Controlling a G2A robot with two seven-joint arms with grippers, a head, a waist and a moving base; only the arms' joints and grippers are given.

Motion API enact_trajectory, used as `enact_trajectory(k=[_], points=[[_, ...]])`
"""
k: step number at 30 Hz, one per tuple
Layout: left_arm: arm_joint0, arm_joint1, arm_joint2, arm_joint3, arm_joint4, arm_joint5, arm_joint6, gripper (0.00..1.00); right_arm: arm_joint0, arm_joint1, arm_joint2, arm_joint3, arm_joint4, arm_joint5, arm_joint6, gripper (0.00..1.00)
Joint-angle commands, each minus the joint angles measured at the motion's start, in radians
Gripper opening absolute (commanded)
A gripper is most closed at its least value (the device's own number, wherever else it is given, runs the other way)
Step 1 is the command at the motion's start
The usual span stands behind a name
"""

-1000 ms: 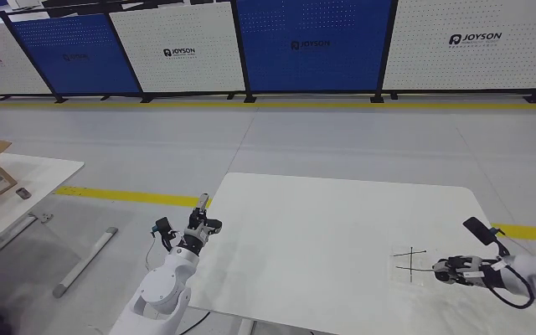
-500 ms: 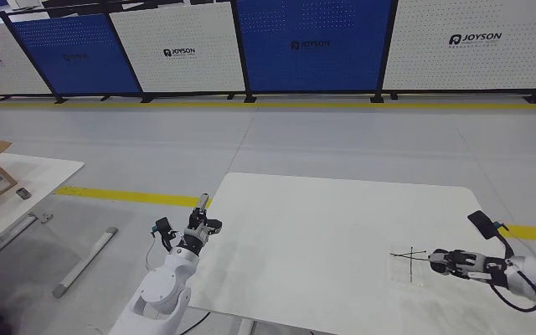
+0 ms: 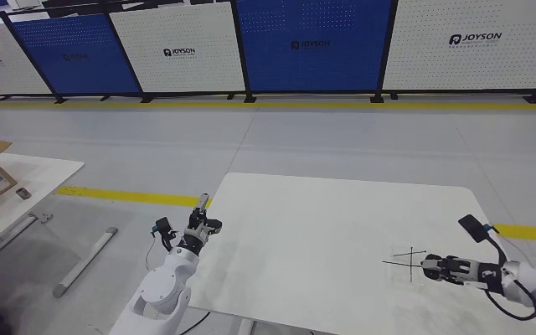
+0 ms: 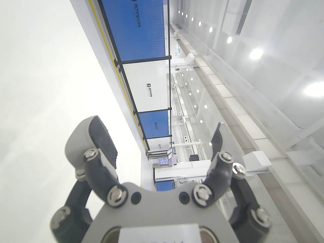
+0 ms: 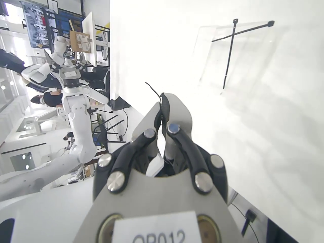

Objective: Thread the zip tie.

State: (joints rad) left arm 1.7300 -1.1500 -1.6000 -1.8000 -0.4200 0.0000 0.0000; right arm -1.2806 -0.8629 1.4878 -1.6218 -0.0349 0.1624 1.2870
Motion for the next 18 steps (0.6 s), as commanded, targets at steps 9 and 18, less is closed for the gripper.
enact_trajectory(k=[9, 18], points=[[0.000, 0.000, 0.000, 0.000, 0.000, 0.000, 0.000, 1.00, -0.038, -0.008, -0.020, -0.069, 0.081, -0.119, -0.090, 0.00], [0.000, 0.000, 0.000, 0.000, 0.000, 0.000, 0.000, 1.00, 0.001, -0.019, -0.127, -0.063, 0.047, -0.170, -0.103, 0.00]])
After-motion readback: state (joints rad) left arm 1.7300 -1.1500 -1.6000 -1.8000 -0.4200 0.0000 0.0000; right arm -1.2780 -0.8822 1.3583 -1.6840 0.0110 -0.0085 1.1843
